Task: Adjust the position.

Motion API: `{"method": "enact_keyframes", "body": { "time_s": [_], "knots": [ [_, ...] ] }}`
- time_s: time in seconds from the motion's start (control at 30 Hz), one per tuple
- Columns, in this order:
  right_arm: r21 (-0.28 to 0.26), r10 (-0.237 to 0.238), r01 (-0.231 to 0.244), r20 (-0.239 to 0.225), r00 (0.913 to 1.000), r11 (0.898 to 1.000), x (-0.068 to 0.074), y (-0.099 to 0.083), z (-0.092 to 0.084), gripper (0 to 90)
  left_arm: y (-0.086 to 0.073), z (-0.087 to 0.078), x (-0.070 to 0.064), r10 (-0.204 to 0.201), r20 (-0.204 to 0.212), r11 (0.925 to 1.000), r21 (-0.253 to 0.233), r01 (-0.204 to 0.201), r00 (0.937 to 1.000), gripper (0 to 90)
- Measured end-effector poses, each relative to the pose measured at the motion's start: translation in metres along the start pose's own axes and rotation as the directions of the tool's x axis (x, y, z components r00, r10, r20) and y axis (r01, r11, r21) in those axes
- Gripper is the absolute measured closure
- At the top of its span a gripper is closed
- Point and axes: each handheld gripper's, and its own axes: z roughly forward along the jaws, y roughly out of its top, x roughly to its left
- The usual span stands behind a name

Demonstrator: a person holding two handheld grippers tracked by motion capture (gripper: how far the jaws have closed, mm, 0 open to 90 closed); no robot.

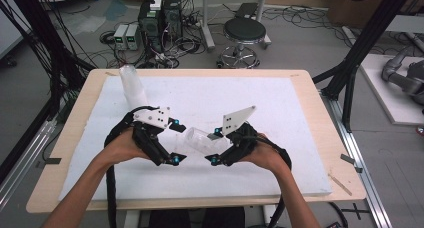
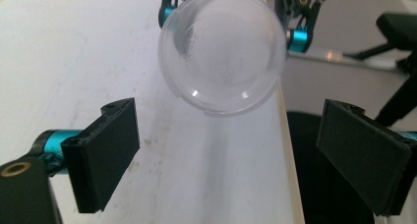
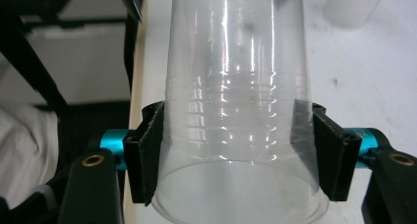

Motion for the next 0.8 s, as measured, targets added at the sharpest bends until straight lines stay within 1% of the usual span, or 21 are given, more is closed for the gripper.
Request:
{"method": "enact_keyframes", "body": {
  "time_s": [0.03,0.1,0.13,0.17,0.2,0.3,0.37,0.4,0.43,0.5,0.57,0.6,0.67,0.7,0.73,0.77,0.8],
  "knots": [
    [0.048,-0.007,0.006,0.009,0.9999,0.999,0.000,0.002,0.000,32.0,0.001,0.000,0.000,0.003,-0.006,0.9997,0.025,-0.003,1.0000,9.5],
    [0.099,-0.009,0.008,0.004,1.0000,0.995,-0.001,0.004,0.001,32.0,0.004,0.002,-0.001,0.005,-0.016,0.9962,0.087,-0.004,0.9999,9.7],
    [0.130,-0.011,0.011,0.001,0.9999,0.991,-0.001,0.006,0.002,32.0,0.005,0.002,0.000,0.016,-0.017,0.9939,0.109,-0.014,0.9997,9.9],
    [0.152,-0.012,0.011,0.002,0.9999,0.988,-0.001,0.007,0.002,32.0,0.007,0.003,0.000,0.015,-0.017,0.9923,0.123,-0.013,0.9997,10.2],
    [0.183,-0.019,0.018,0.002,0.9998,0.983,-0.001,0.009,0.002,32.0,0.008,0.004,0.000,0.011,-0.013,0.9917,0.128,-0.009,0.9999,10.8],
    [0.235,-0.030,0.029,-0.001,0.9996,0.972,-0.001,0.013,0.002,32.0,0.010,0.005,0.001,0.017,-0.009,0.9861,0.166,-0.015,0.9998,12.3],
    [0.263,-0.034,0.034,-0.003,0.9994,0.964,-0.001,0.016,0.002,32.0,0.010,0.007,0.001,0.014,-0.006,0.9835,0.181,-0.012,0.9999,12.3],
    [0.289,-0.039,0.039,-0.006,0.9992,0.956,-0.001,0.018,0.002,32.0,0.010,0.008,0.002,0.015,-0.005,0.9824,0.187,-0.014,0.9999,12.5],
    [0.289,-0.039,0.039,-0.006,0.9992,0.956,-0.001,0.018,0.002,32.0,0.010,0.010,0.002,0.015,-0.003,0.9802,0.198,-0.014,0.9999,12.5],
    [0.309,-0.037,0.040,-0.017,0.9992,0.950,-0.002,0.019,0.002,32.0,0.010,0.013,0.002,0.021,0.008,0.9757,0.218,-0.023,0.9997,12.5],
    [0.315,-0.045,0.049,-0.019,0.9988,0.948,-0.002,0.021,0.002,32.1,0.010,0.015,0.002,0.019,0.017,0.9751,0.221,-0.022,0.9997,12.5],
    [0.312,-0.047,0.051,-0.019,0.9987,0.949,-0.002,0.021,0.002,32.0,0.010,0.015,0.002,0.023,0.023,0.9728,0.230,-0.028,0.9995,12.6],
    [0.322,-0.044,0.047,-0.015,0.9989,0.946,-0.002,0.021,0.001,32.0,0.012,0.017,0.003,0.020,0.023,0.9660,0.257,-0.025,0.9995,12.7],
    [0.339,-0.034,0.036,-0.012,0.9994,0.940,-0.002,0.021,0.000,32.1,0.013,0.018,0.003,0.023,0.022,0.9618,0.272,-0.028,0.9995,12.8],
    [0.345,-0.028,0.031,-0.014,0.9995,0.938,-0.001,0.021,0.000,32.1,0.014,0.019,0.003,0.016,0.022,0.9622,0.271,-0.022,0.9996,12.8],
    [0.352,-0.032,0.035,-0.016,0.9994,0.935,-0.001,0.021,0.001,32.1,0.015,0.019,0.004,0.022,0.026,0.9600,0.279,-0.028,0.9994,12.7],
    [0.356,-0.030,0.035,-0.018,0.9994,0.934,-0.001,0.020,0.001,32.1,0.016,0.020,0.004,0.015,0.027,0.9603,0.278,-0.022,0.9995,12.8]
  ]
}}
